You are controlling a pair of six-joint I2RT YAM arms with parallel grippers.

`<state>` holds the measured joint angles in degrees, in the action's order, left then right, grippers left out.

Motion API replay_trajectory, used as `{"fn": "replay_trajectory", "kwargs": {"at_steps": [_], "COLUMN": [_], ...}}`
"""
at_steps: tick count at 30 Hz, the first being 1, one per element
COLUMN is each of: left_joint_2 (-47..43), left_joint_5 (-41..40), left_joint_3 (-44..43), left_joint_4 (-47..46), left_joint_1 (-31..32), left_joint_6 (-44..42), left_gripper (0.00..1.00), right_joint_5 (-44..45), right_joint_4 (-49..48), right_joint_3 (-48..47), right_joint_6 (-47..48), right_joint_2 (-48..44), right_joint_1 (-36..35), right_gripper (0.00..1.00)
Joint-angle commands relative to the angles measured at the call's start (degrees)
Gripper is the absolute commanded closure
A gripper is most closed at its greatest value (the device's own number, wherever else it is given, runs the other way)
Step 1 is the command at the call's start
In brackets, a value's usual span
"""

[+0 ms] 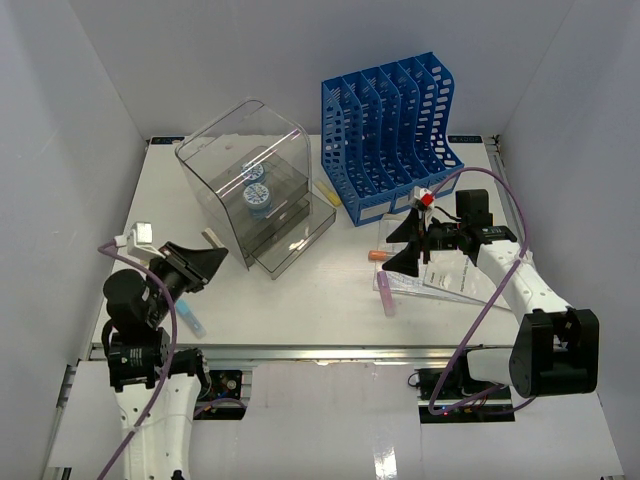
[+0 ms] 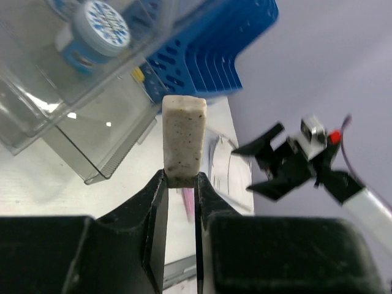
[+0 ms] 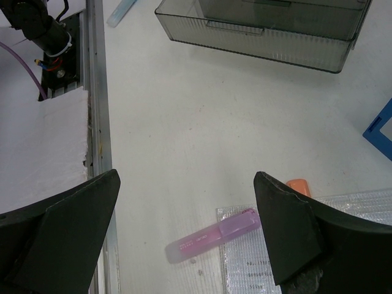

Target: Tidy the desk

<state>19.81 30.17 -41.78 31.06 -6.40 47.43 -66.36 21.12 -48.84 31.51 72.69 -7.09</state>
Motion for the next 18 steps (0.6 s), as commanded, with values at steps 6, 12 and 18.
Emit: {"fn": "replay_trajectory", "kwargs": {"at_steps": [6, 12, 18], "left_joint_2": [3.6, 8.9, 18.0], "left_joint_5": [12.5, 12.1, 6.7], "left_joint_3": [3.2, -0.2, -4.1], "left_joint_4": [-8.9, -9.7, -7.7], "left_joint_1": [4.4, 6.7, 15.5], "left_joint_6": [-10.3, -14.8, -23.2], "left_gripper": [1.00, 1.00, 1.00], "right_joint_5": [0.4, 1.2, 2.0], "right_joint_4": [0.3, 0.4, 0.4], "right_joint_3": [0.0, 0.1, 0.1], "right_joint_6": [0.4, 0.7, 0.9], "right_joint_2": [1.5, 2.2, 3.4], "right_joint_1": [0.3, 0.4, 0.4], "right_gripper": [0.04, 0.04, 0.04]}}
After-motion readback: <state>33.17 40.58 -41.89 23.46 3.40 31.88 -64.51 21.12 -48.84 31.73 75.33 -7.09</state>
